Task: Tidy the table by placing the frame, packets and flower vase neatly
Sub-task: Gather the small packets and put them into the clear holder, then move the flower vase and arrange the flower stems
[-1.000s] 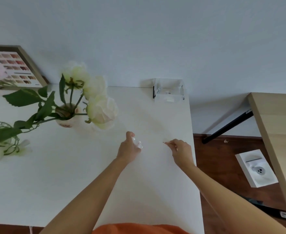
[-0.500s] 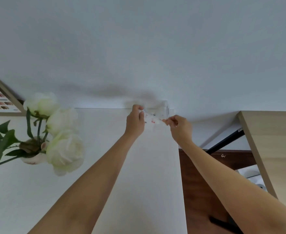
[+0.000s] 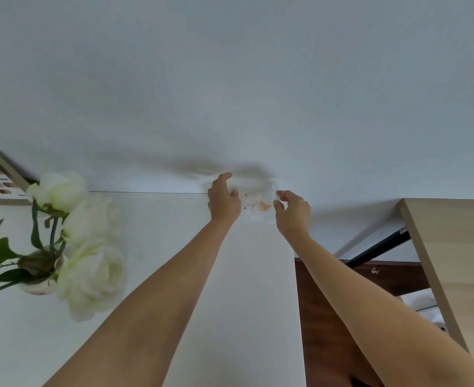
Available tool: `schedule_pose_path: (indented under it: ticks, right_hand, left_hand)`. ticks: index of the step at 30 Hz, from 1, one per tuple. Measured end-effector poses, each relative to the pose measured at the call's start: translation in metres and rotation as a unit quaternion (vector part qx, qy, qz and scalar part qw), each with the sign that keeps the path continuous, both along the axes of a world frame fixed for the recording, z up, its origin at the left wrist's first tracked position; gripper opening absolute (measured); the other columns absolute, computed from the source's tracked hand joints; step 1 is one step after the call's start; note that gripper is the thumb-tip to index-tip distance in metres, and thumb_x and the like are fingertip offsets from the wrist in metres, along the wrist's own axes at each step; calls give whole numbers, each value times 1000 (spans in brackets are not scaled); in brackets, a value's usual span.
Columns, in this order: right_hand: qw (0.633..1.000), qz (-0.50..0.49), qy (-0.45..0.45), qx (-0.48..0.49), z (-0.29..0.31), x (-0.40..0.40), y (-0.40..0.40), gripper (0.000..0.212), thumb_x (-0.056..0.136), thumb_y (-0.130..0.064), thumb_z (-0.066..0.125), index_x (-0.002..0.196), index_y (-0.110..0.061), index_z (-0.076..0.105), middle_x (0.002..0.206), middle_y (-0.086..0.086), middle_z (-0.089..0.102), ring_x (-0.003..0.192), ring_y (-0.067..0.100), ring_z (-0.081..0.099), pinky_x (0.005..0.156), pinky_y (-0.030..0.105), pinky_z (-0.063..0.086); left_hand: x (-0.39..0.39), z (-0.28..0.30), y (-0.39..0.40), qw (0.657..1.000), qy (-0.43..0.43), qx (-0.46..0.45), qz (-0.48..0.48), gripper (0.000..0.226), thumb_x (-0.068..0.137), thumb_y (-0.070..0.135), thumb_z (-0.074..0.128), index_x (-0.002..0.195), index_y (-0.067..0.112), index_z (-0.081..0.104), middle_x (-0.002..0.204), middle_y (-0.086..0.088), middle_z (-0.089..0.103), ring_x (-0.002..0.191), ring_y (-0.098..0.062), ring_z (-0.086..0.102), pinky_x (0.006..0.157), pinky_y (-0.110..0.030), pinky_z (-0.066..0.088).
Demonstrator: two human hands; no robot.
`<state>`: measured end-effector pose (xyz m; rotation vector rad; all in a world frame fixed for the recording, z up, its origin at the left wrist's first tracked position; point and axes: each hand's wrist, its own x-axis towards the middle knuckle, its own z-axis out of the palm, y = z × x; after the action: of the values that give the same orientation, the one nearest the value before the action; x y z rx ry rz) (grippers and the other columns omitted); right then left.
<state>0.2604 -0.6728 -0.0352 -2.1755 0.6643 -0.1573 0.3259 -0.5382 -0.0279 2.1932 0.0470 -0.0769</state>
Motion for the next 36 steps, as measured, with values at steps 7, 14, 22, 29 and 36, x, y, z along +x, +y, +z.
schedule_pose_path:
  ticks: [7, 14, 22, 29, 36]
  right_hand:
    - [1000, 16, -24, -1, 2, -41, 16, 26, 93, -8, 54, 117, -9, 64, 117, 9, 66, 111, 24, 60, 97, 37, 48]
    - [997, 54, -41, -21, -2, -82, 70, 21, 92, -9, 55, 111, -11, 65, 112, 10, 68, 105, 26, 60, 93, 39, 48]
    - [996, 84, -19, -2, -24, -111, 203, 17, 89, -6, 60, 103, -6, 69, 101, 13, 71, 92, 24, 65, 89, 36, 49]
    - [992, 114, 10, 60, -34, -114, 322, 19, 88, -10, 62, 106, -9, 69, 103, 7, 72, 87, 11, 61, 83, 19, 44]
    - [989, 141, 30, 28, -27, -95, 374, 37, 89, -23, 64, 125, -21, 60, 116, 4, 68, 94, 12, 62, 86, 19, 44]
  left_hand:
    - [-89, 2, 34, 998, -62, -29, -5, 37, 93, 7, 46, 130, 10, 47, 132, -6, 53, 123, -20, 47, 99, -20, 31]
    - [-182, -3, 115, 997, -50, -59, -21, 32, 93, 15, 50, 125, 12, 52, 127, 1, 59, 120, -9, 51, 104, -18, 36]
    - [-217, -33, 262, 991, 17, -89, 102, 22, 94, 26, 50, 110, 18, 61, 111, 6, 66, 104, -8, 60, 90, -20, 46]
    - [-181, -40, 363, 982, 48, -84, 165, 30, 94, 20, 49, 122, 11, 52, 124, -8, 61, 114, -22, 57, 97, -34, 44]
    - [-151, -42, 375, 989, 91, -95, 72, 47, 95, 31, 45, 140, 20, 33, 149, -5, 38, 132, -23, 43, 103, -41, 40]
